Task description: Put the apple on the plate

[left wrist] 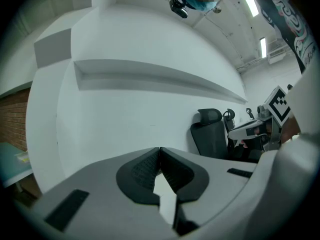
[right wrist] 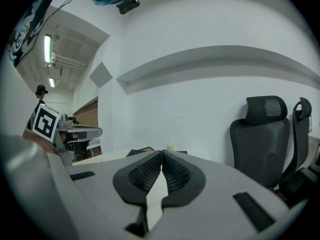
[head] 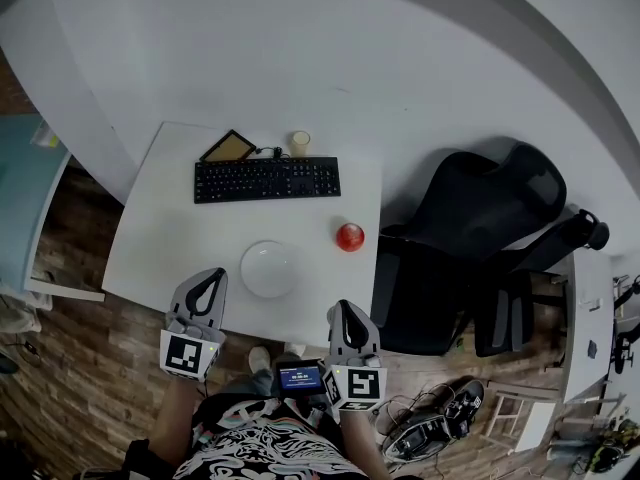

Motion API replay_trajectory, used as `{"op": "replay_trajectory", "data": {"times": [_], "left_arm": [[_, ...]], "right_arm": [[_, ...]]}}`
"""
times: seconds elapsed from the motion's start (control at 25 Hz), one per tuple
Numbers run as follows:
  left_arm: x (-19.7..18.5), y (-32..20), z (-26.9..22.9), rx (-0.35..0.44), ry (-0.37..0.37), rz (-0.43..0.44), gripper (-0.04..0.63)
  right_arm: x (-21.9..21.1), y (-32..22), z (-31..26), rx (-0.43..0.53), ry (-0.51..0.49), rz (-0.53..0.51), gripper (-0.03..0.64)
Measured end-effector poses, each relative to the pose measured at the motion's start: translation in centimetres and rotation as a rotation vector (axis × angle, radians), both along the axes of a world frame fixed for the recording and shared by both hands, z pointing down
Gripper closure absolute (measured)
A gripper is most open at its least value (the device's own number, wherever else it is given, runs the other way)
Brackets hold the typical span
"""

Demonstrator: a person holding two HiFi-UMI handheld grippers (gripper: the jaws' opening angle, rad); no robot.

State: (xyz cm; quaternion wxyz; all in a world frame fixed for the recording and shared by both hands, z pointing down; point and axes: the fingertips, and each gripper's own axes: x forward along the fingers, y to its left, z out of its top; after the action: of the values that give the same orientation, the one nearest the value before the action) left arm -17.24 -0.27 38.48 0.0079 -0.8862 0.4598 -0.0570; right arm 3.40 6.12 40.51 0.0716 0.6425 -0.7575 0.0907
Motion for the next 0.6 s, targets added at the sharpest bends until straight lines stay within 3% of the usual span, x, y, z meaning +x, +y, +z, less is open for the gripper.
{"op": "replay_trajectory", "data": {"times": [0.24,0.6], "left_arm": [[1.7,-1.6,1.2,-0.038,-0.035,-0.015,0.580],[5.7,-3.9,2.8,-0.069,-0.040,0.005,0.580]], "right_arm": [[1.5,-1.7,1.2,-0.045,-0.015,-0.066,0.588],[3.5,-4.0,1.3,-0.007,-0.098,-0.133,0.588]]}}
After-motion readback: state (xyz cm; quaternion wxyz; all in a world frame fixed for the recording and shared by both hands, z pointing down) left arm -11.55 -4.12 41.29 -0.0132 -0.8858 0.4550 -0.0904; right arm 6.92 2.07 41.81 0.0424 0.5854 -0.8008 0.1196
